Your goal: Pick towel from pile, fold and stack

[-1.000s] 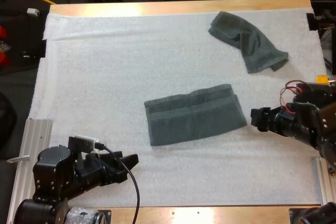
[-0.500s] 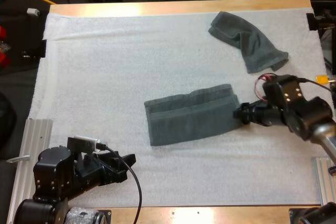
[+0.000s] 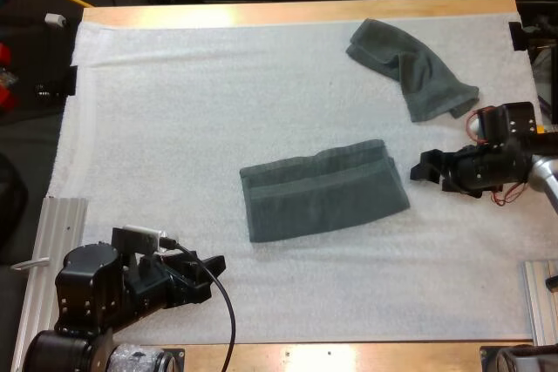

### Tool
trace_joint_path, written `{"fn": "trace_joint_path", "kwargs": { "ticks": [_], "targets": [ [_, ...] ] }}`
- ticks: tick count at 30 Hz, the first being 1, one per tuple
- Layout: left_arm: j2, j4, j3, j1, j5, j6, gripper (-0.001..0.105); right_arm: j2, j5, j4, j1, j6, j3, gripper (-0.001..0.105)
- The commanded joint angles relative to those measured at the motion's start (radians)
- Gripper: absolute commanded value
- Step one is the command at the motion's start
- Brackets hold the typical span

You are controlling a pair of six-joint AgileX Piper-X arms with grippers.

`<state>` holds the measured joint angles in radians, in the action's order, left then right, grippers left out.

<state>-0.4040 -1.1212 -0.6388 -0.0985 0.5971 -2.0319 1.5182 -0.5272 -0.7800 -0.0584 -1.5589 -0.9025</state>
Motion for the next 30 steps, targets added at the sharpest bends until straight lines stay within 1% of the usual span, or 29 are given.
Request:
{"fn": "trace_joint_path", "kwargs": {
  "ticks": [1, 8, 10, 12, 16, 20, 22, 24, 30],
  "targets": [
    [0.004, -0.004, -0.009, 0.001, -0.01, 0.003, 0.056, 0.012, -0.053, 0.014, 0.009, -0.016, -0.009, 0.067],
    [0.004, -0.004, -0.009, 0.001, -0.01, 0.0, 0.056, 0.131, -0.169, 0.025, 0.006, -0.008, -0.009, 0.067],
    [0.004, -0.004, -0.009, 0.001, -0.01, 0.0, 0.056, 0.154, -0.2, 0.025, 0.006, -0.008, -0.009, 0.066],
    [0.004, -0.004, -0.009, 0.001, -0.01, 0.0, 0.056, 0.172, -0.213, 0.025, 0.003, 0.013, -0.009, 0.063],
    [0.004, -0.004, -0.009, 0.001, -0.01, 0.0, 0.056, 0.183, -0.213, 0.022, -0.027, 0.023, -0.005, 0.063],
    [0.004, -0.004, -0.009, 0.001, -0.01, -0.005, 0.056, 0.211, -0.211, 0.014, -0.085, 0.032, -0.003, 0.063],
    [0.004, -0.004, -0.009, 0.001, -0.01, -0.005, 0.056, 0.224, -0.208, 0.031, -0.11, 0.073, 0.0, 0.063],
    [0.004, -0.004, -0.009, 0.001, -0.01, -0.005, 0.056, 0.235, -0.188, 0.061, -0.132, 0.134, 0.0, 0.063],
    [0.004, -0.01, -0.009, 0.001, -0.01, -0.005, 0.056, 0.235, -0.142, 0.083, -0.143, 0.195, 0.0, 0.062]
  ]
}}
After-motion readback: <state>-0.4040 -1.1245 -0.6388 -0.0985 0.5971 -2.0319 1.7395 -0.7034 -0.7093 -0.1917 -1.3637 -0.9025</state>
